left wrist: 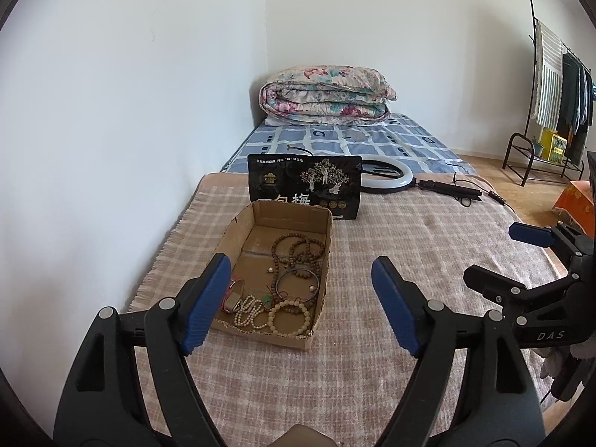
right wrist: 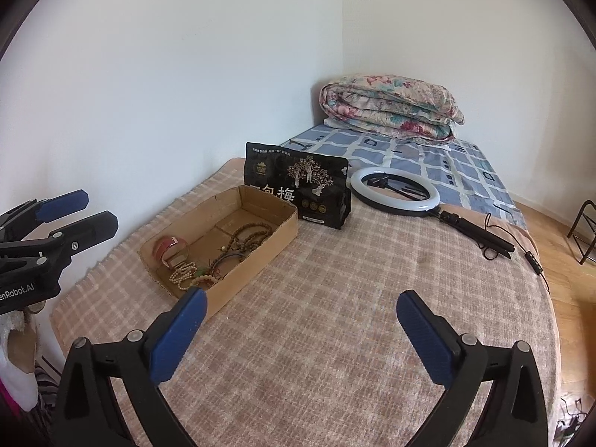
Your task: Organize jewelry
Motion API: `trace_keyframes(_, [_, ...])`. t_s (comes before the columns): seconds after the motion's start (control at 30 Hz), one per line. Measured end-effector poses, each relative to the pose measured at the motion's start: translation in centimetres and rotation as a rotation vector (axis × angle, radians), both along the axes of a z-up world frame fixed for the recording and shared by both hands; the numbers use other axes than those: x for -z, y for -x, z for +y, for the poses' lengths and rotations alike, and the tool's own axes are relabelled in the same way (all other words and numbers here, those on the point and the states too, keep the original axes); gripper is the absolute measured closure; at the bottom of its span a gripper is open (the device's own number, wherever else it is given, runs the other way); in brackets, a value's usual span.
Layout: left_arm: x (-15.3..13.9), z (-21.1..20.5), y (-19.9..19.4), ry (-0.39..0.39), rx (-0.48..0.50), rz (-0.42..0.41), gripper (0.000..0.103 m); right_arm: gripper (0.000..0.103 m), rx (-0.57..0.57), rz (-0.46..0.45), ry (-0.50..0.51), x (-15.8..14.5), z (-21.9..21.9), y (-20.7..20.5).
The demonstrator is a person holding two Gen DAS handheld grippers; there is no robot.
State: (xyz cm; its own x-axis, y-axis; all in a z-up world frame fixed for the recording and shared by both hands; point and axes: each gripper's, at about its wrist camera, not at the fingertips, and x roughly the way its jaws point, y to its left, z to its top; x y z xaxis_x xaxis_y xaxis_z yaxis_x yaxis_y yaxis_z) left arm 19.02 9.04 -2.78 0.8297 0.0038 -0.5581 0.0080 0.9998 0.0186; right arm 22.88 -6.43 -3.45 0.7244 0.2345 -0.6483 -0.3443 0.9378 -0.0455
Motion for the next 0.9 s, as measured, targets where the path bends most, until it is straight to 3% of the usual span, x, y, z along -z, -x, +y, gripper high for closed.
trace_keyframes(0.4, [0.16, -0.61, -0.19, -0.008, 0.0, 0.003, 0.011, 0.0, 0.024, -0.002, -0.005, 0.09, -0.77, -0.61])
trace_keyframes(0.9, [0.62, -0.09, -0.37, -0.048, -0.017, 0.013, 0.01, 0.0, 0.033, -0.01, -0.004, 0.25, -1.08, -0.74])
